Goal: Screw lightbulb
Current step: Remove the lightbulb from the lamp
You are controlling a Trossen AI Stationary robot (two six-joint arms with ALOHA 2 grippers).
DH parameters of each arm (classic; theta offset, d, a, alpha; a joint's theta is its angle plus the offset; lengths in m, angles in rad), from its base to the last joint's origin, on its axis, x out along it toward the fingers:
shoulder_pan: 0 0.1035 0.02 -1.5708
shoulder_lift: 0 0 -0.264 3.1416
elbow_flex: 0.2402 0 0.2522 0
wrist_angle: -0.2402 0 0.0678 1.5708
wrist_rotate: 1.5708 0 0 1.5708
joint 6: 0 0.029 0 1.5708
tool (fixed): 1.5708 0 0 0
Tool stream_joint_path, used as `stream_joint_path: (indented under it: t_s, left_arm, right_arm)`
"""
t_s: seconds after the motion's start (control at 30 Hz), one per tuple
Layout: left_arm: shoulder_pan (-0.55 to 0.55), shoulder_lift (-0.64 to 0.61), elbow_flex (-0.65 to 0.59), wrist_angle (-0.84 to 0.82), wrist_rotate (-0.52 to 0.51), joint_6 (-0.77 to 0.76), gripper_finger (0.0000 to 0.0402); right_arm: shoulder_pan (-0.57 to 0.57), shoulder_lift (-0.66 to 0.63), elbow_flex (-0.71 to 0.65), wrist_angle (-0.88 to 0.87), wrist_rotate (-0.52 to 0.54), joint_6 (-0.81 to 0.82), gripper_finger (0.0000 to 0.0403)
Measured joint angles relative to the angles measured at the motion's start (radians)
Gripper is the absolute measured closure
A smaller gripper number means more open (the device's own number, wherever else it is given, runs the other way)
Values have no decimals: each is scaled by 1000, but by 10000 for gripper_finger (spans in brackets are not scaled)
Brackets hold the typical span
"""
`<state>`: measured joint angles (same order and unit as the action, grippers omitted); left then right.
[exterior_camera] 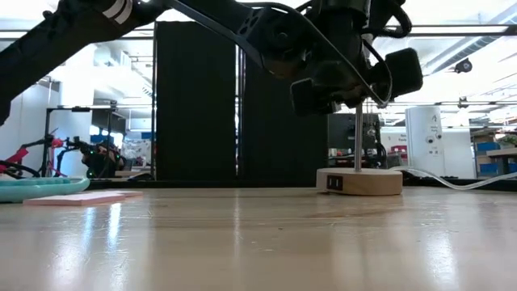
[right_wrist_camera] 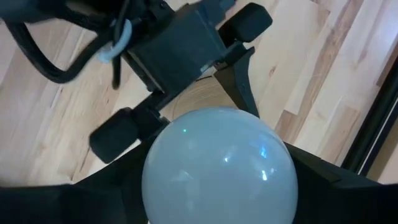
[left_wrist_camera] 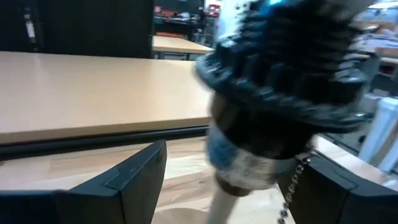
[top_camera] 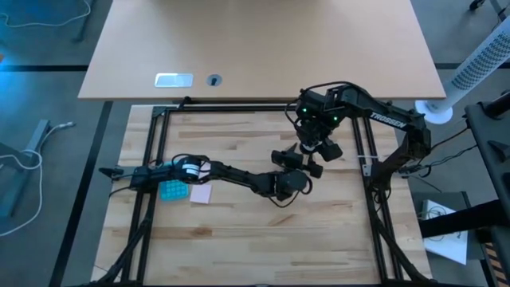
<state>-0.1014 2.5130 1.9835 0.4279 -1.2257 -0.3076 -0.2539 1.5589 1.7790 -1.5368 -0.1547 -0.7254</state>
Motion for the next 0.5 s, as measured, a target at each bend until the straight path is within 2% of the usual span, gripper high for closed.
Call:
stream_joint_path:
  t_s: [0.17, 0.5]
  left_arm:
    - [2, 0, 0, 53, 44, 47, 125]
    - [7, 0, 13, 54, 28, 43, 125]
  right_arm:
    - [0, 0, 0, 0, 0, -3, 151]
    - [0, 0, 0, 0, -1, -8, 155]
